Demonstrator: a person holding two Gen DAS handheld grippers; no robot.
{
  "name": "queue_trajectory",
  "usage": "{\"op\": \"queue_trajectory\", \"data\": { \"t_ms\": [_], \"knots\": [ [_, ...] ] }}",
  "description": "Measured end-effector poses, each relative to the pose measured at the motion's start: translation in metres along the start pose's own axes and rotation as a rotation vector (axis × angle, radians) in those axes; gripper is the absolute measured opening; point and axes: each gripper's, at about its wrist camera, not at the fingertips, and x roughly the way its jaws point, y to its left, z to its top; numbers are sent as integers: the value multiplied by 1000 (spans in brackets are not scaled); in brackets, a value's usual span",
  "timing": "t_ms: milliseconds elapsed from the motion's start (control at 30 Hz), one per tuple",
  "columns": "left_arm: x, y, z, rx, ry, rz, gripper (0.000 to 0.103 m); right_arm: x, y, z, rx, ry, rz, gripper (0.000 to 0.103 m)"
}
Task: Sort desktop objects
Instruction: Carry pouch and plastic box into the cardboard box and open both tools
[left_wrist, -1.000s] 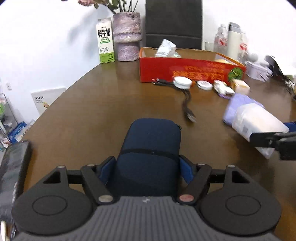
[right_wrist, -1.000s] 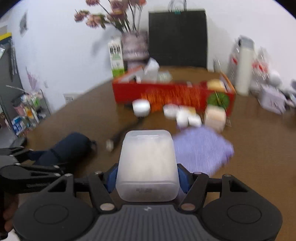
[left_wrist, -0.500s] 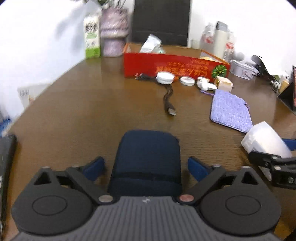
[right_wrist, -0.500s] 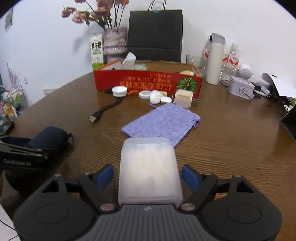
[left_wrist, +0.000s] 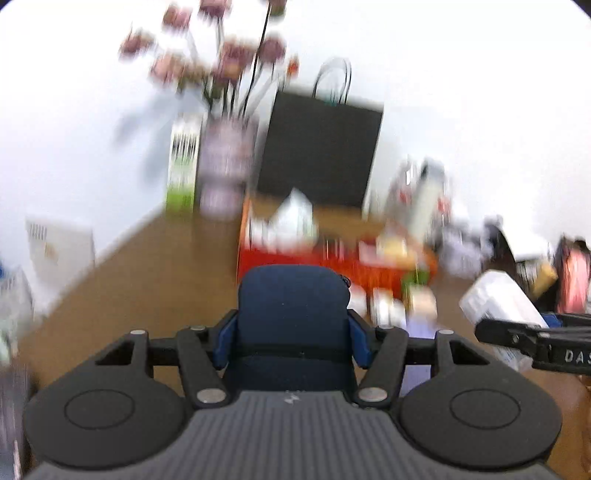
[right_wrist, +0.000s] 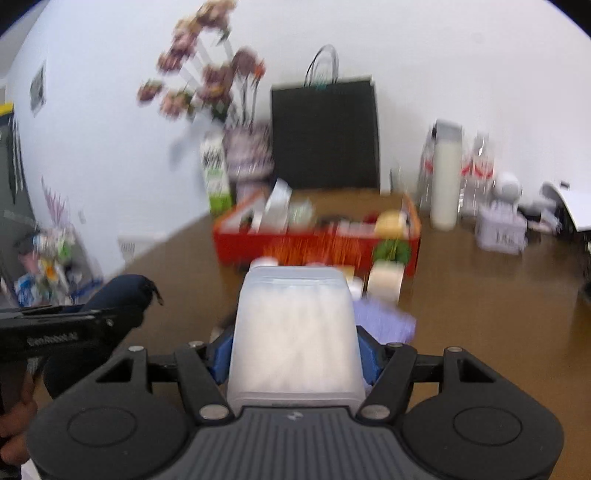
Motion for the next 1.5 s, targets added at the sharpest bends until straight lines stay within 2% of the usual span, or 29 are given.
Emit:
{"op": "queue_trajectory", "data": {
  "t_ms": [33, 100, 200, 233, 267, 333, 400, 433, 500, 533, 600, 700, 733, 833, 900, 967, 1033, 1067, 1100, 1200, 1267, 1333, 1400, 1500],
  "knots": [
    [14, 0, 21, 11, -31, 2, 60, 9, -5, 18, -12, -24, 2, 64],
    [50, 0, 61, 24, -32, -9, 60, 35, -14, 56, -15, -51, 0, 64],
    [131, 5, 113, 7, 55, -49, 61, 91, -32, 110, 26, -35, 4, 64],
    [166, 8, 124, -39, 96, -48, 61, 115, -39, 126, 50, -11, 3, 64],
    [195, 12, 128, -69, 133, -31, 61, 137, -44, 139, 75, 9, -9, 64],
    [249, 12, 127, -63, 228, 0, 61, 190, -53, 160, 92, 74, -25, 64],
    [289, 8, 122, -9, 298, 36, 61, 242, -60, 172, 120, 155, -39, 64],
    [314, 6, 118, 26, 358, 80, 61, 265, -62, 174, 117, 182, -53, 64],
    [338, 15, 108, 20, 420, 136, 61, 311, -66, 172, 121, 248, -109, 64],
    [350, 16, 104, 31, 448, 135, 61, 329, -69, 169, 135, 282, -116, 64],
    [359, 6, 102, 125, 449, 178, 62, 364, -72, 163, 152, 349, -116, 64],
    [365, 1, 96, 161, 480, 177, 63, 394, -68, 152, 118, 389, -150, 64],
    [368, 0, 98, 161, 497, 173, 66, 401, -68, 151, 132, 407, -154, 64],
    [370, 2, 102, 152, 525, 132, 78, 406, -75, 150, 172, 408, -160, 64],
    [371, 4, 104, 134, 535, 114, 81, 407, -79, 148, 183, 418, -177, 64],
    [367, 4, 102, 130, 540, 117, 84, 397, -85, 150, 227, 393, -156, 65],
    [362, -3, 95, 169, 542, 110, 92, 379, -92, 158, 240, 353, -147, 74],
    [363, -9, 91, 207, 545, 124, 89, 369, -93, 161, 233, 331, -158, 75],
    [361, -15, 88, 249, 547, 166, 82, 357, -93, 164, 223, 312, -169, 75],
    [350, -13, 88, 162, 550, 204, 86, 321, -93, 168, 231, 283, -169, 75],
    [333, -12, 89, 97, 529, 169, 88, 297, -89, 167, 209, 262, -170, 76],
    [303, -11, 90, 35, 504, 141, 88, 274, -84, 162, 155, 244, -201, 82],
    [267, -10, 91, -34, 434, 106, 90, 254, -77, 154, 96, 250, -228, 84],
    [211, -15, 88, -53, 336, 67, 101, 221, -65, 133, 21, 251, -217, 84]
  ]
}}
